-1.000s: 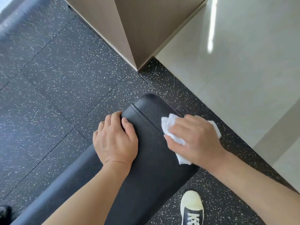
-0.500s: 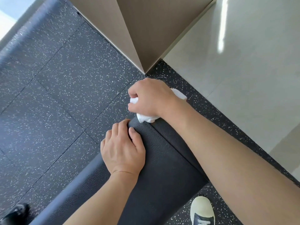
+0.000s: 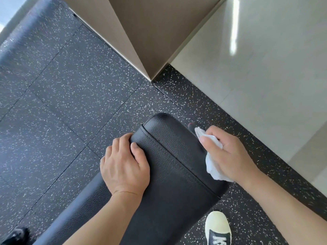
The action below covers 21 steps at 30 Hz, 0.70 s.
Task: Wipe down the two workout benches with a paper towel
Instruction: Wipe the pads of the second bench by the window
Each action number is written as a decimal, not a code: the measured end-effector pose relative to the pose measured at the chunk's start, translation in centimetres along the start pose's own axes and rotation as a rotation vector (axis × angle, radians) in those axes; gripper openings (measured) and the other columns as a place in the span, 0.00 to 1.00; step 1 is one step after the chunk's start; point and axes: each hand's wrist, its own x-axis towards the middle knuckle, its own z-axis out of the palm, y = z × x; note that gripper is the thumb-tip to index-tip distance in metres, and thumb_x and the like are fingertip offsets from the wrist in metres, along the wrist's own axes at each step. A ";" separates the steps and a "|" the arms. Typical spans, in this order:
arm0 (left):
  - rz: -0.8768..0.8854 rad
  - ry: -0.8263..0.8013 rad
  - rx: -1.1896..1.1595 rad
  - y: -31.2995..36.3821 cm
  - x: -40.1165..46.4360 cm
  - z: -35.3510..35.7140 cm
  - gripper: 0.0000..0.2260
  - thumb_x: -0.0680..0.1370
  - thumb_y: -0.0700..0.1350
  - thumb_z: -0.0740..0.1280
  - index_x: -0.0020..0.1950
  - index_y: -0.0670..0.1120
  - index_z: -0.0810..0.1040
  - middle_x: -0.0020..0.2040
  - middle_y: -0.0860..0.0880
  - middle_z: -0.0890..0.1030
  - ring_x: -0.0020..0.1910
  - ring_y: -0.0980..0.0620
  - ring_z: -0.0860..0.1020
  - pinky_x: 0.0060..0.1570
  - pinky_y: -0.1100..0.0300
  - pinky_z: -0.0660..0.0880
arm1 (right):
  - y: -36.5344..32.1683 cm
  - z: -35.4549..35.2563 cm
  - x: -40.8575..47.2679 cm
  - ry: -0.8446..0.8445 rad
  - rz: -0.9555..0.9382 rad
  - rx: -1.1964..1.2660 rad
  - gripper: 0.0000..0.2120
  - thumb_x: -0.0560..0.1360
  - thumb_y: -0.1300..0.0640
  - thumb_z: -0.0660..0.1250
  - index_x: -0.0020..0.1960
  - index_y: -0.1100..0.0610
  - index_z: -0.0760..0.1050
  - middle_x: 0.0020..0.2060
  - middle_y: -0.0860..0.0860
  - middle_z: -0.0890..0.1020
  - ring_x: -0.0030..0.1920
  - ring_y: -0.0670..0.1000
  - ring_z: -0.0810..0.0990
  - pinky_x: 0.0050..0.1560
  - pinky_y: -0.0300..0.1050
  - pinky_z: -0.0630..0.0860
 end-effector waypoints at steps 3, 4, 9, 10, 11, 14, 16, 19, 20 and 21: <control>-0.003 0.000 0.001 0.0 -0.1 -0.1 0.21 0.82 0.53 0.49 0.63 0.49 0.77 0.56 0.49 0.81 0.54 0.41 0.77 0.53 0.45 0.72 | -2.6 1.2 3.3 -0.013 -0.047 -0.022 0.17 0.83 0.43 0.63 0.39 0.50 0.71 0.29 0.46 0.73 0.30 0.44 0.72 0.32 0.46 0.69; -0.004 0.000 -0.002 0.0 -0.1 -0.1 0.21 0.82 0.53 0.49 0.63 0.49 0.77 0.56 0.49 0.81 0.54 0.41 0.76 0.53 0.45 0.72 | -3.7 1.8 5.0 -0.021 -0.077 -0.019 0.17 0.83 0.44 0.64 0.38 0.50 0.70 0.29 0.46 0.74 0.30 0.44 0.73 0.33 0.44 0.69; -0.002 0.019 -0.010 0.2 -0.1 0.0 0.22 0.82 0.54 0.47 0.64 0.48 0.77 0.56 0.48 0.81 0.56 0.40 0.77 0.54 0.44 0.73 | -6.6 4.2 11.1 -0.087 -0.132 0.056 0.19 0.82 0.48 0.67 0.38 0.60 0.71 0.28 0.44 0.70 0.31 0.45 0.70 0.35 0.43 0.68; 0.003 0.021 -0.007 0.1 -0.1 0.0 0.23 0.82 0.55 0.47 0.64 0.49 0.77 0.57 0.47 0.81 0.56 0.40 0.77 0.54 0.44 0.73 | -6.1 4.0 10.7 -0.078 -0.136 0.076 0.20 0.82 0.47 0.67 0.39 0.61 0.71 0.29 0.44 0.71 0.31 0.44 0.70 0.35 0.41 0.68; 0.006 0.022 -0.004 0.0 -0.1 0.1 0.24 0.82 0.55 0.46 0.65 0.49 0.77 0.57 0.47 0.81 0.56 0.39 0.77 0.54 0.44 0.72 | -5.4 3.6 9.7 -0.064 -0.137 0.087 0.20 0.82 0.46 0.67 0.40 0.60 0.71 0.29 0.45 0.71 0.31 0.44 0.70 0.34 0.39 0.67; 0.013 0.023 0.002 -0.1 -0.2 0.2 0.24 0.82 0.55 0.46 0.65 0.48 0.76 0.58 0.46 0.81 0.56 0.39 0.77 0.54 0.44 0.72 | -1.8 1.0 4.3 -0.055 -0.103 0.073 0.20 0.83 0.41 0.64 0.40 0.55 0.70 0.29 0.45 0.73 0.30 0.43 0.72 0.32 0.35 0.67; 0.013 0.021 0.001 -0.1 -0.2 0.2 0.23 0.82 0.55 0.46 0.64 0.48 0.76 0.57 0.46 0.81 0.56 0.39 0.76 0.54 0.43 0.72 | 1.0 -0.9 -0.3 -0.060 -0.032 0.080 0.20 0.82 0.40 0.63 0.43 0.55 0.72 0.27 0.45 0.73 0.28 0.44 0.72 0.31 0.38 0.70; 0.007 0.024 -0.011 0.0 -0.2 0.2 0.24 0.81 0.55 0.45 0.64 0.48 0.75 0.58 0.46 0.81 0.57 0.38 0.76 0.55 0.43 0.72 | 3.0 -1.4 -5.3 0.041 0.059 0.128 0.17 0.82 0.43 0.63 0.46 0.57 0.72 0.25 0.50 0.71 0.26 0.47 0.70 0.30 0.50 0.71; 0.007 0.023 -0.017 0.0 -0.2 0.2 0.24 0.81 0.55 0.45 0.64 0.48 0.75 0.59 0.46 0.80 0.57 0.39 0.76 0.56 0.42 0.71 | 3.0 -0.9 -5.9 0.100 0.066 0.113 0.17 0.82 0.43 0.64 0.45 0.56 0.72 0.27 0.52 0.70 0.28 0.50 0.69 0.30 0.51 0.70; 0.008 0.023 -0.024 0.1 -0.2 0.2 0.24 0.81 0.55 0.45 0.64 0.48 0.75 0.59 0.46 0.80 0.58 0.39 0.76 0.56 0.42 0.71 | 2.7 -0.4 -6.0 0.153 0.062 0.093 0.16 0.82 0.44 0.64 0.44 0.56 0.72 0.28 0.53 0.71 0.29 0.54 0.70 0.31 0.52 0.70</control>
